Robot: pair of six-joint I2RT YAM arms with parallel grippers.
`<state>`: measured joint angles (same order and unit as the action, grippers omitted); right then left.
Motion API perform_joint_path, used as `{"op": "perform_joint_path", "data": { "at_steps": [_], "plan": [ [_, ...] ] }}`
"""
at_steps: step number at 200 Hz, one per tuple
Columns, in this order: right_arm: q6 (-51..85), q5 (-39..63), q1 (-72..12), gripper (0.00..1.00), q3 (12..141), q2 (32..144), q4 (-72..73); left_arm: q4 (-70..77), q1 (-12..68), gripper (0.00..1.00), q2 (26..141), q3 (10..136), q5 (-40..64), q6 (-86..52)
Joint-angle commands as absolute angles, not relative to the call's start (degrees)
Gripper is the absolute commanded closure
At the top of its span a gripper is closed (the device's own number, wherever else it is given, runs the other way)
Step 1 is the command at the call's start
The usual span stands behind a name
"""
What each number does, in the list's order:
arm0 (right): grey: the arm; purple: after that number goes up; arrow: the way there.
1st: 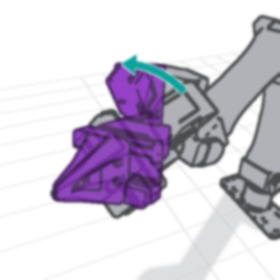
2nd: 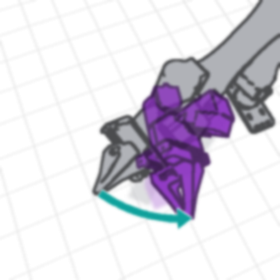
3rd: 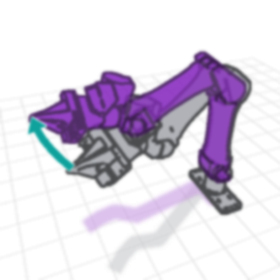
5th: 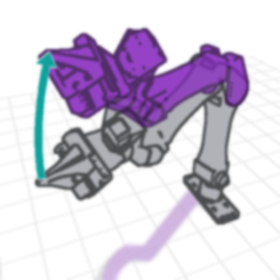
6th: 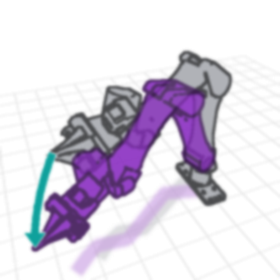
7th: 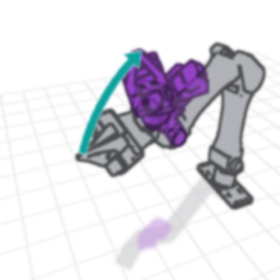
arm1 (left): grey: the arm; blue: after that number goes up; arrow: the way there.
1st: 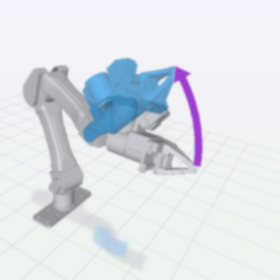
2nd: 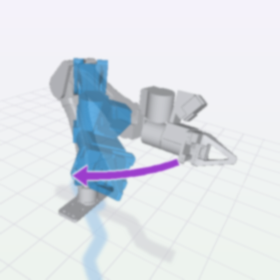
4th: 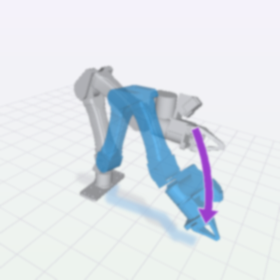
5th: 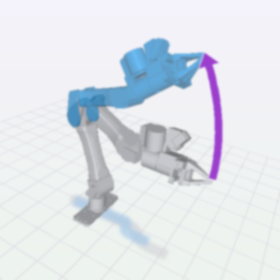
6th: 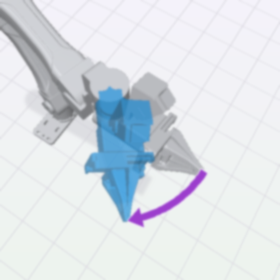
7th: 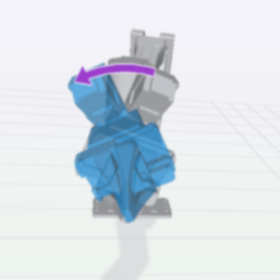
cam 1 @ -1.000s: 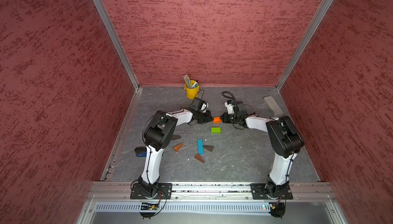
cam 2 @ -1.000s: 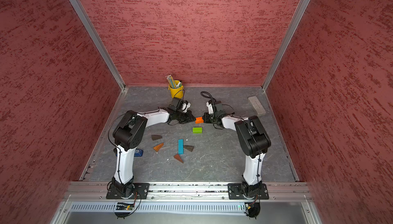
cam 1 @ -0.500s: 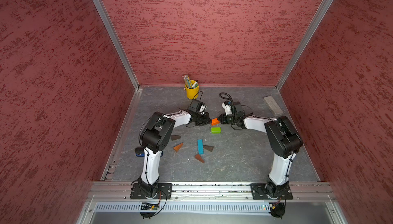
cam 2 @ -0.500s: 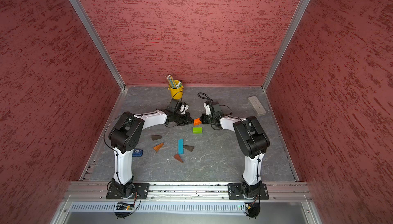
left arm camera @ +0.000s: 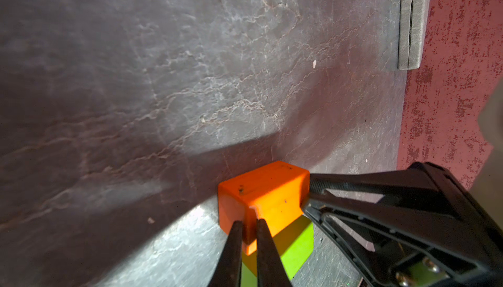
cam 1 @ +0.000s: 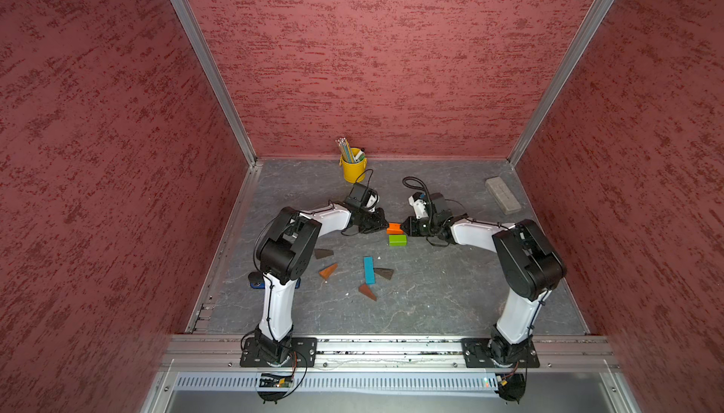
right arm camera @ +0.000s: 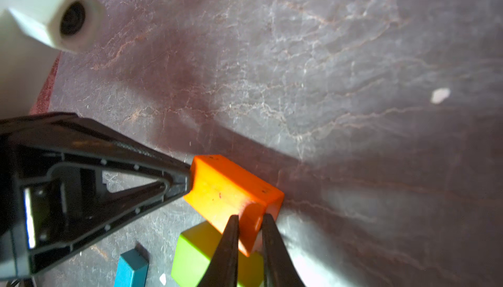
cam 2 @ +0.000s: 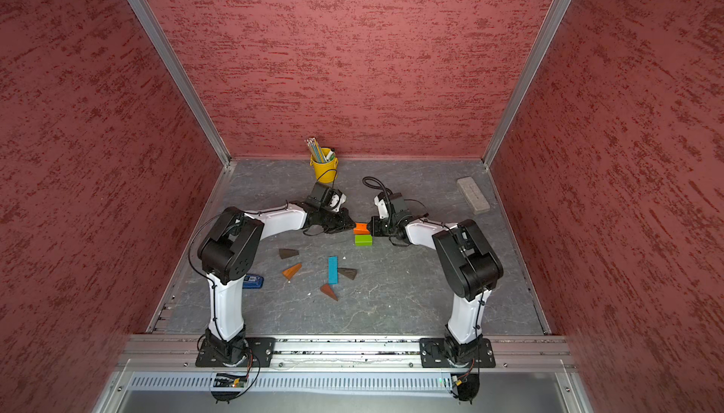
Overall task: Assemble a small pinwheel with building blocks
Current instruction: Assemble the building block at the center of the board.
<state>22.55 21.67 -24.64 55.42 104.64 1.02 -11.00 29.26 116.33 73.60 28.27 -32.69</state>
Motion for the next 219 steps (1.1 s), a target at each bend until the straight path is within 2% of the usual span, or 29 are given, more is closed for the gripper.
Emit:
{"op": "perform_joint_path", "data": {
  "at_steps": [1,219],
  "plan": [
    [23.9,25.1,-26.9,0.81,53.3,104.0,-3.8,-10.3,31.2,0.86,115.9,73.6,30.3,-31.7],
    [22.8,20.6,-27.1,0.77,54.1,101.8,-4.2,-11.3,34.0,0.84,113.3,70.1,28.4,-33.2]
  ]
}}
